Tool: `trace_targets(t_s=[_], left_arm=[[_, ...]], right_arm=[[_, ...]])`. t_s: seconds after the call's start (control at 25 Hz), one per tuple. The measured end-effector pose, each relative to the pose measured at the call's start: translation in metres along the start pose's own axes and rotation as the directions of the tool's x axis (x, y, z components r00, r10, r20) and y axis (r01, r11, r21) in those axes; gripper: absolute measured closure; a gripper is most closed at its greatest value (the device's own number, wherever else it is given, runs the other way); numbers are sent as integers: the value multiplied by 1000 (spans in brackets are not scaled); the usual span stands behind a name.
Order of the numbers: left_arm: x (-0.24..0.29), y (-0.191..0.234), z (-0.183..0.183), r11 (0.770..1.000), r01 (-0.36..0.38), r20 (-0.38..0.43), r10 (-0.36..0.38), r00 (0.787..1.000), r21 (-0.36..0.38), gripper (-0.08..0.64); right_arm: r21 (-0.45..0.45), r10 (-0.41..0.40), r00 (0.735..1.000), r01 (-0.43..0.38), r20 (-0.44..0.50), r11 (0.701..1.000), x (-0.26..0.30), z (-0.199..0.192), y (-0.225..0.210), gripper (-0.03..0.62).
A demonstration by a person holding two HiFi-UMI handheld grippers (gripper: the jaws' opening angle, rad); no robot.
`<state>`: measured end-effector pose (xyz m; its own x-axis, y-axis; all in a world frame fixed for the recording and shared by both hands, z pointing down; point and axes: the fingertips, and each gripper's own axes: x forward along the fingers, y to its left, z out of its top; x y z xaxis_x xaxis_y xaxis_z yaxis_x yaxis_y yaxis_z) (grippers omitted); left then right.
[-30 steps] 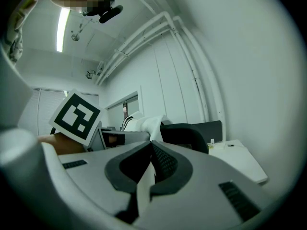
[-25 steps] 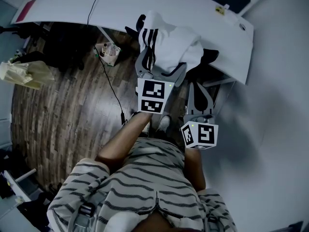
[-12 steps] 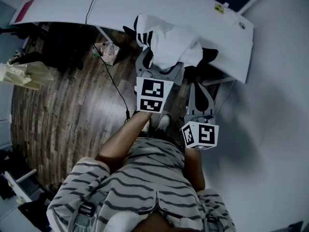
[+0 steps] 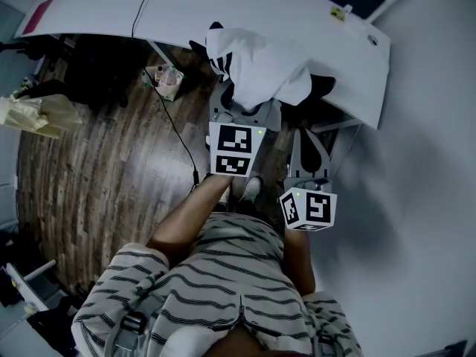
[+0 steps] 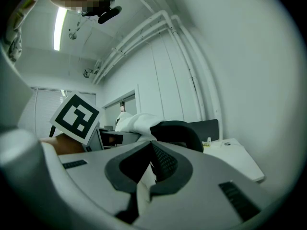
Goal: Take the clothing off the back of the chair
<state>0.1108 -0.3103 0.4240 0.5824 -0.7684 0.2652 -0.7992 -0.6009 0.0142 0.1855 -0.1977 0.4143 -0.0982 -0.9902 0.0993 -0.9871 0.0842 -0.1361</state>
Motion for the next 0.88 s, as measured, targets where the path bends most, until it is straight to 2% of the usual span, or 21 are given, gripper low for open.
trace_targets(t_s=[0.2,0.24,0.32,0.52,0.88], left_arm=[[-8,-1,3,1000,-13,11,13,1000,-3,262],[-11,-3,5,1000,-16,21,16,1000,-2,279],[-16,-6,6,1000,-17,34,17,999,6,403],[-20,-7,4,1000,-3,27,2,1000,6,461],[-35,-9,1,1000,6,39,-6,999,-2,477]], right_arm=[[0,1,1000,-1,-2,1000,-1,0,0,574],[0,1,1000,-1,-2,1000,-2,-1,0,574],[1,-1,1000,1,-1,1000,-4,-1,0,574],[2,-3,1000,3,3,1000,-11,0,4,574],[-4,-3,1000,4,16,1000,-27,0,12,574]])
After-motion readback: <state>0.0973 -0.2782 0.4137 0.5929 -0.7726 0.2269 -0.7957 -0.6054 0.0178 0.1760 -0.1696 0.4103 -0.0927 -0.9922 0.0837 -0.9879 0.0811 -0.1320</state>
